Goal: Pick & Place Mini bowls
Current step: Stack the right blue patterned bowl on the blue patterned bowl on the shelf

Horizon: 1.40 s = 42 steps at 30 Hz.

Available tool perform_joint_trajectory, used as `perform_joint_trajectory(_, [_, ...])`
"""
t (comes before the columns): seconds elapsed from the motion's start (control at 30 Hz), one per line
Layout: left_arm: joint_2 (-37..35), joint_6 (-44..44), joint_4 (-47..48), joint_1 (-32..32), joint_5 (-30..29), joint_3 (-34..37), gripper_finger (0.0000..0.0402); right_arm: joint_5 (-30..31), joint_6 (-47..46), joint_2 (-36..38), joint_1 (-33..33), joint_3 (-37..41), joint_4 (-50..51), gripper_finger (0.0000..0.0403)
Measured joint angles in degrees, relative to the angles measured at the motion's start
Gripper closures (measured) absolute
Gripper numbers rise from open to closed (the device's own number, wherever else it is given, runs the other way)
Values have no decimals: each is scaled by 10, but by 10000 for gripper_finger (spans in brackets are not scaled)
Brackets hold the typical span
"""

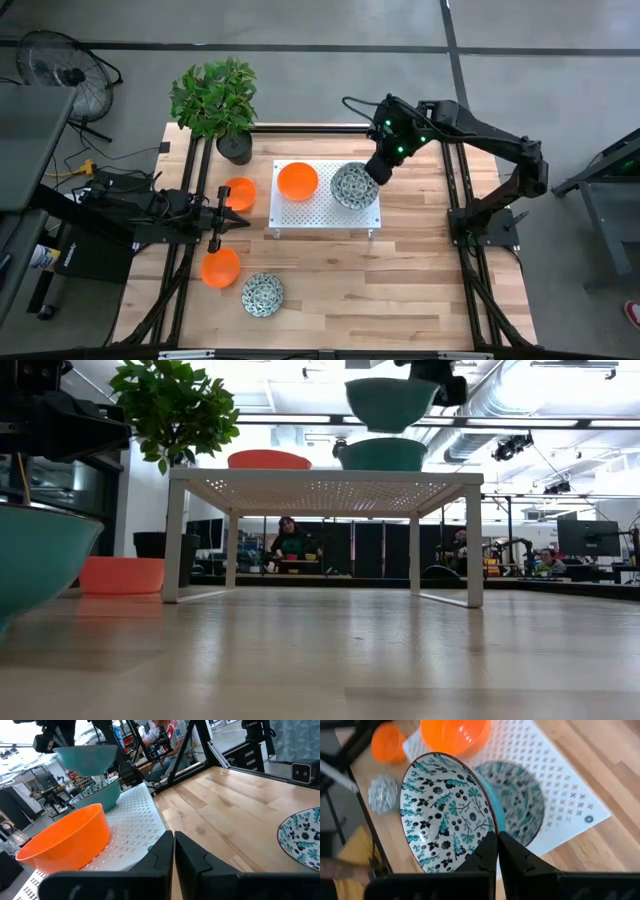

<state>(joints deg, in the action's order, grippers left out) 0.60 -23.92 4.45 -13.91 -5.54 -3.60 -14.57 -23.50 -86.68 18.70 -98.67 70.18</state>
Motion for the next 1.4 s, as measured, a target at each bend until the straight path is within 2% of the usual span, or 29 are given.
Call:
perform_joint_trajectory(0.3, [0,0,0,0,0,0,392,-19,-47,-1,37,0,-14,403])
perform_joint_trajectory(0.73, [0,0,0,0,0,0,392,-38,-133,-30,41,2,7,403])
perform_joint_trajectory(1.03, [0,0,0,0,0,0,392,-54,-123,-74,41,2,28,403])
perform_joint_trajectory(1.4, [0,0,0,0,0,0,392,-42,-109,-79,46,2,48,403])
